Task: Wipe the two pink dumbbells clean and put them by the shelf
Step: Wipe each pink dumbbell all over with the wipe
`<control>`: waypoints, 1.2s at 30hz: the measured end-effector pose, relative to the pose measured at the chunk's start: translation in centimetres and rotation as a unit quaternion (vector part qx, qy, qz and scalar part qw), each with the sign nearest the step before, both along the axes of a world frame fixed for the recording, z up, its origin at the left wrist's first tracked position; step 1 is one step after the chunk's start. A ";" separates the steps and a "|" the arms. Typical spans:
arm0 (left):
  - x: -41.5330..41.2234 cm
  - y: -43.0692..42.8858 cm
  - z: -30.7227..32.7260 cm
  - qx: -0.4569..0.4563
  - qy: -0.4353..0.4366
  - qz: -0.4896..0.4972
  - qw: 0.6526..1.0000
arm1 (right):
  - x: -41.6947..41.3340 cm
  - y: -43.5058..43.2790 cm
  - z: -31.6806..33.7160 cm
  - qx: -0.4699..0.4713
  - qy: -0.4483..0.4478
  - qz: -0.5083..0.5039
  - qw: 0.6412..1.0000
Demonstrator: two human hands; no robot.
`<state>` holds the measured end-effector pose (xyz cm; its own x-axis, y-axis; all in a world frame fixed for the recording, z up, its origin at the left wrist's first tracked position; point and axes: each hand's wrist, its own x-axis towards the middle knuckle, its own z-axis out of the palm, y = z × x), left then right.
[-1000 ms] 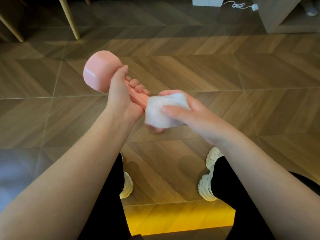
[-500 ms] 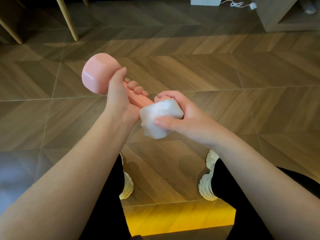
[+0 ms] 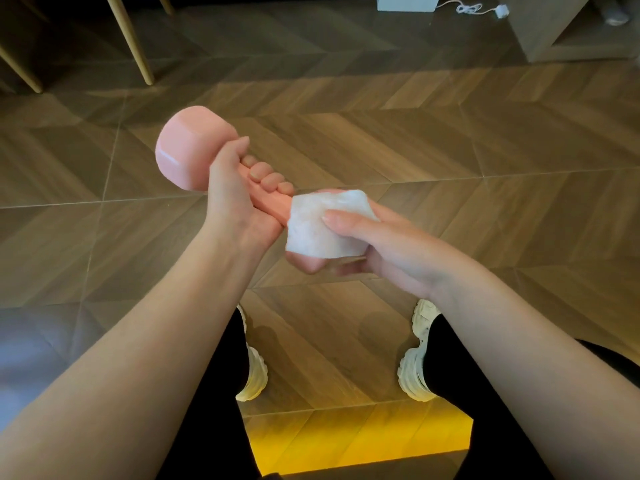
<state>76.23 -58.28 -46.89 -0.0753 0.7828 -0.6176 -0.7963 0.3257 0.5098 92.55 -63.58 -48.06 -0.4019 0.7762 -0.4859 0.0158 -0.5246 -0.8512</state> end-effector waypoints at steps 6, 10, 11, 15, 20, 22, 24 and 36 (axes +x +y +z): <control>0.1 0.1 0.4 0.013 -0.006 0.004 1.000 | -0.9 0.2 -0.2 -0.063 0.057 -0.038 0.996; -0.2 0.2 0.4 0.013 -0.016 0.005 1.000 | 0.2 0.4 -0.2 -0.071 0.114 -0.016 0.991; -0.2 0.2 0.4 0.013 -0.013 0.002 1.000 | 0.0 0.3 -0.3 -0.062 0.107 -0.015 0.992; 0.1 0.1 0.2 0.012 0.011 -0.013 1.000 | -1.7 -0.3 -0.9 -0.022 0.021 -0.047 0.998; 0.0 0.3 0.1 0.010 -0.008 -0.014 1.000 | -0.4 0.3 -0.4 -0.072 0.063 -0.047 0.994; -0.1 0.4 0.2 0.009 -0.013 -0.014 1.000 | 0.2 0.3 -0.2 -0.071 0.109 -0.017 0.991; -0.1 0.3 0.2 0.007 -0.010 -0.016 1.000 | 0.0 0.0 -0.4 -0.046 0.095 -0.004 0.994; -0.1 0.3 0.2 0.014 -0.014 -0.018 1.000 | 0.4 -0.1 0.4 -0.071 0.120 -0.014 0.990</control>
<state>76.13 -58.03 -46.71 -0.0291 0.8019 -0.5968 -0.7988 0.3402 0.4961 92.98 -63.68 -47.67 -0.4988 0.7190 -0.4840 -0.1939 -0.6369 -0.7462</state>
